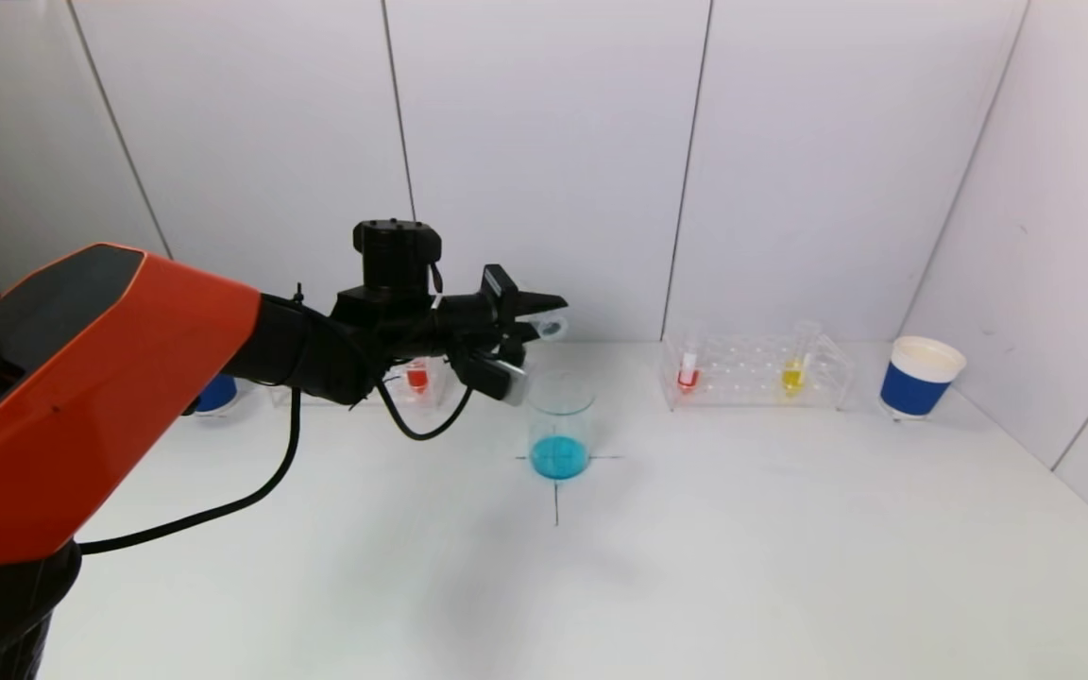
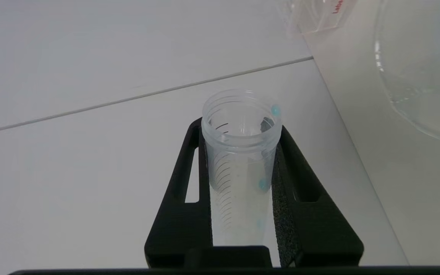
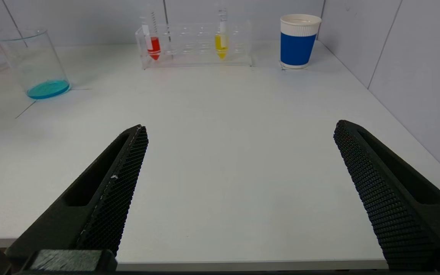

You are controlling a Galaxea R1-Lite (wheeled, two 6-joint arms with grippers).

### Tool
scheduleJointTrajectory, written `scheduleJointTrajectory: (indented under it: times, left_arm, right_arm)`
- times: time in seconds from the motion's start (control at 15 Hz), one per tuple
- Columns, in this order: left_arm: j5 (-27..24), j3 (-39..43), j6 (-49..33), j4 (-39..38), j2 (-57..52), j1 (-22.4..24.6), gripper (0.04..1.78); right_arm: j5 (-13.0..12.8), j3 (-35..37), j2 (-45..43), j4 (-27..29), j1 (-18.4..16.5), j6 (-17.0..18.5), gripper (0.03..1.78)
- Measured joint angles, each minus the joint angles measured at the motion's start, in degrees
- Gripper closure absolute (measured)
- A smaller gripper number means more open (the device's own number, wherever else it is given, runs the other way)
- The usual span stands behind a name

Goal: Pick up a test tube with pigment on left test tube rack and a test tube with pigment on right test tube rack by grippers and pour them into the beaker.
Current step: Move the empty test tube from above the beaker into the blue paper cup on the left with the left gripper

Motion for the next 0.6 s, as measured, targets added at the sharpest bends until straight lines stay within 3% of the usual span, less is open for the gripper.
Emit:
scheduleJointTrajectory:
  times: [0.33, 0.6]
  left_arm:
    - [4.16, 7.03, -10.78, -12.18, -1.60, -0.06, 1.36]
    - [14.21, 9.96, -22.47, -23.87, -2.28, 0.00, 1.36]
  right_arm:
    - [0.02, 0.00, 0.00, 0.00, -0.02, 0.00, 0.04]
    - [-0.02, 0.00, 0.00, 0.00, 0.00, 0.00, 0.04]
